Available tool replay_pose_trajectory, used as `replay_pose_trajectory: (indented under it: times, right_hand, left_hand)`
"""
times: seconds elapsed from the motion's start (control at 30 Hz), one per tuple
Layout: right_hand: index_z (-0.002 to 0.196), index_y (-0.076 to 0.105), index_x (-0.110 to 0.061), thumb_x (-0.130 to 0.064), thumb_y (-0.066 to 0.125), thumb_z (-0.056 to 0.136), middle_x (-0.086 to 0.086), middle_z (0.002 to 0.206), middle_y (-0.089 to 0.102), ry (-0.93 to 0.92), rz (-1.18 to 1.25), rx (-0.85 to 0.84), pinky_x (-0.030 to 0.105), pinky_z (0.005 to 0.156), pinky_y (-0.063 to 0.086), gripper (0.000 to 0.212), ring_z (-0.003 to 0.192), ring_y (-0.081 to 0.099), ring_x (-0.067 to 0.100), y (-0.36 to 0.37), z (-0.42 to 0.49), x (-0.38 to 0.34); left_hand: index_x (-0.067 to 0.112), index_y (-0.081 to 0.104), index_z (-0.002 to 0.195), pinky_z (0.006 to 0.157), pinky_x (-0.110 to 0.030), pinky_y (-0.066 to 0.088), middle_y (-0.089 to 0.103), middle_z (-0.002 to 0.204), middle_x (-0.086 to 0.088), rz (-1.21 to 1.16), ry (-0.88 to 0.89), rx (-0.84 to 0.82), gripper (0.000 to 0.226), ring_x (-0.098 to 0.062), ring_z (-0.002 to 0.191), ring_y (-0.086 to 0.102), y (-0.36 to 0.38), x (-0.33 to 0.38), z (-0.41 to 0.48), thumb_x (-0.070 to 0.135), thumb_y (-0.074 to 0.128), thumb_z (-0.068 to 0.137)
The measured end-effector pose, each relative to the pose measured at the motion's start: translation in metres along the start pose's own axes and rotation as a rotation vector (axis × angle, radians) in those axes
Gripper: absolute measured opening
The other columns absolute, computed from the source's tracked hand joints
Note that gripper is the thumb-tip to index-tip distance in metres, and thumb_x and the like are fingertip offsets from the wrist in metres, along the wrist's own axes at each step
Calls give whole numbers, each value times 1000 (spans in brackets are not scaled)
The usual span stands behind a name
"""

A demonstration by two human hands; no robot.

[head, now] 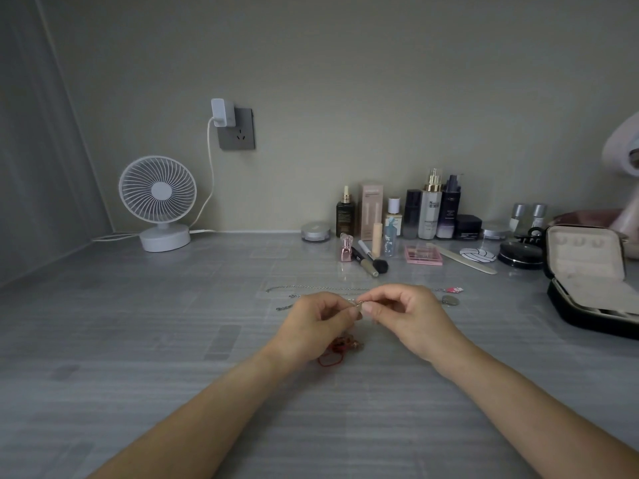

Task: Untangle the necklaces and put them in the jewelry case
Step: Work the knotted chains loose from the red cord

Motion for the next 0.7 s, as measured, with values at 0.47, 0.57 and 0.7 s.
replay_pose_trajectory:
  times: [0.47,0.57,0.7]
  right_hand:
    - [83,64,-11,-2,60,83,-1,60,65,91,337,60,16,51,46,10,53,57,6,-17,4,-1]
    - [92,65,-17,2,56,84,-4,59,62,86,277,61,16,54,44,22,54,53,5,-18,4,-3]
    - [86,68,-16,3,53,86,-3,59,59,82,260,16,17,53,42,24,54,51,6,-18,2,-6]
  left_hand:
    - [19,63,55,64,-12,40,64,55,12,-19,-126,-17,39,4,55,54,-2,1,-2,22,52,92]
    - [23,66,56,74,-20,47,68,64,9,90,-115,-37,40,-2,66,59,0,-1,-3,27,51,92]
    - [20,66,94,71,-11,46,65,87,8,199,21,-35,14,-6,79,59,5,-2,-2,14,54,91]
Point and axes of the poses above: each hand's wrist, its own z-axis towards the middle knuckle, its own y-axis out of the palm, x = y × z, the point moved 4 cm from there along z, towards the middle knuckle
